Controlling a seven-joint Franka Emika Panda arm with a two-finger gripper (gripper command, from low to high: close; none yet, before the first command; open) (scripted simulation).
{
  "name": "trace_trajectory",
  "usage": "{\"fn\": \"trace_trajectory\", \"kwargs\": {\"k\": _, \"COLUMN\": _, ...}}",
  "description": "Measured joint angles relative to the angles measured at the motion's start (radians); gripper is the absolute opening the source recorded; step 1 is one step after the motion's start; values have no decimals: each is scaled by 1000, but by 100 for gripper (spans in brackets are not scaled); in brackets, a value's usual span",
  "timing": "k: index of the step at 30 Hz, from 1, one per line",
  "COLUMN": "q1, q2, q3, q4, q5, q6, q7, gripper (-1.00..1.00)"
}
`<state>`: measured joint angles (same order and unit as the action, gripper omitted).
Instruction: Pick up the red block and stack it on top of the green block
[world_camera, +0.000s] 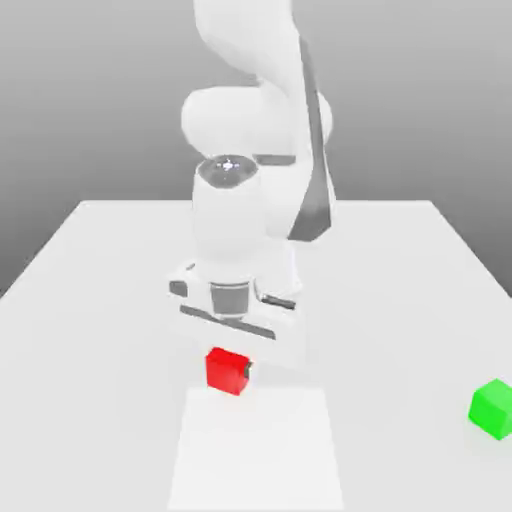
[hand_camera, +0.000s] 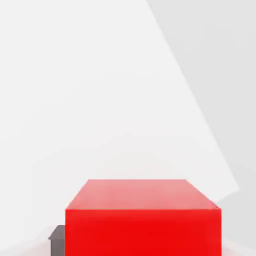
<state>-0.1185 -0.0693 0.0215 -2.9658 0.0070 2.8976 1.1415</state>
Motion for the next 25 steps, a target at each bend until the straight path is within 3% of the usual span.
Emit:
{"fn": "trace_trajectory", "kwargs": {"k": 4, "q1": 61, "q2": -32, "q3": 50, "q4": 63, "q5": -32, "q6": -96, "q7": -42, "gripper": -100}}
{"fn": "trace_trajectory", "kwargs": {"k": 15, "q1": 469, "q2": 177, "q3": 298, "q4": 457, "q5": -97, "q6": -290, "q7": -338, "gripper": -100}}
{"fn": "trace_trajectory", "kwargs": {"k": 20, "q1": 539, "q2": 334, "q3": 287, "q4": 523, "q5": -190, "q6": -209, "q7": -322, "gripper": -100}}
{"fn": "trace_trajectory", "kwargs": {"k": 21, "q1": 555, "q2": 365, "q3": 269, "q4": 526, "q5": -209, "q6": -182, "q7": -309, "gripper": 100}}
{"fn": "trace_trajectory", "kwargs": {"k": 25, "q1": 555, "q2": 365, "q3": 269, "q4": 526, "q5": -209, "q6": -182, "q7": -309, "gripper": 100}}
